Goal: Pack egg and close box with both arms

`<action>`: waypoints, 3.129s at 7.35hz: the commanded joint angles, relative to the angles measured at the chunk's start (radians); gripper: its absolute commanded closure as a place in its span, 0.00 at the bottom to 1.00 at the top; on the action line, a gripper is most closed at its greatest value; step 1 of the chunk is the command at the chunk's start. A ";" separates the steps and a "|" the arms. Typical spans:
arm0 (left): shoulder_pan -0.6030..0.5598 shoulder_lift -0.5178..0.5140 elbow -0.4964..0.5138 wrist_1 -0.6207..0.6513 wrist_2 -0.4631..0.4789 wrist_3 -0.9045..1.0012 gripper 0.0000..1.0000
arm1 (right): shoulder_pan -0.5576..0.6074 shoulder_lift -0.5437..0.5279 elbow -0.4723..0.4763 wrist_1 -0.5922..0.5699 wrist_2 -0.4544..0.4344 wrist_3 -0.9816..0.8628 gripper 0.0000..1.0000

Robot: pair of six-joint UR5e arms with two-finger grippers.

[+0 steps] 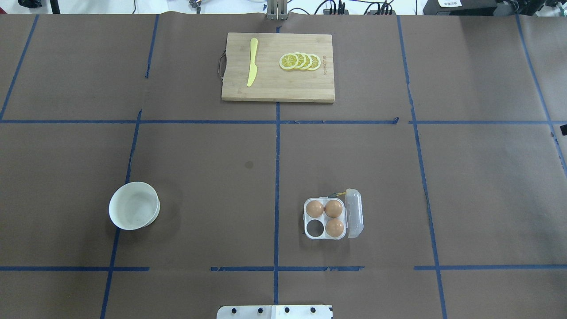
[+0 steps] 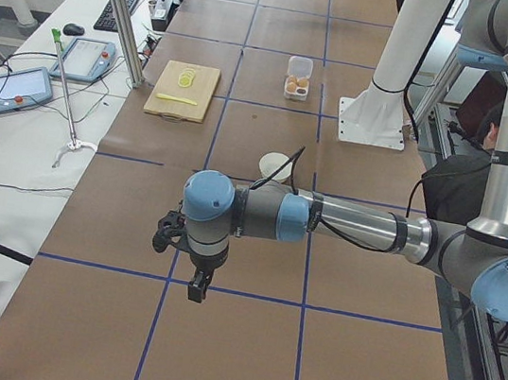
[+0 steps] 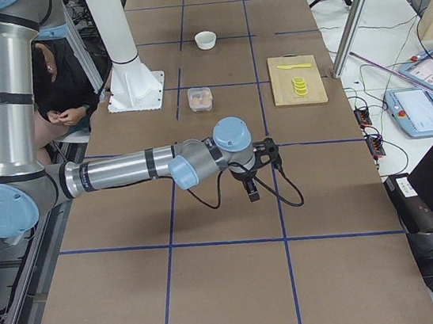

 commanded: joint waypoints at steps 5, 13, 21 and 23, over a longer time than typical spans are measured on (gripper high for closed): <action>0.001 -0.023 -0.002 -0.007 -0.031 0.008 0.00 | -0.535 0.006 0.173 0.184 -0.204 0.731 1.00; 0.003 -0.046 -0.003 -0.010 -0.038 0.008 0.00 | -0.994 0.337 0.164 0.185 -0.625 1.151 1.00; 0.003 -0.054 -0.006 -0.009 -0.028 0.010 0.00 | -0.481 0.239 0.165 -0.273 -0.319 0.444 0.00; 0.001 -0.053 -0.016 -0.007 -0.025 0.008 0.00 | -0.236 0.135 0.121 -0.348 -0.234 0.019 0.00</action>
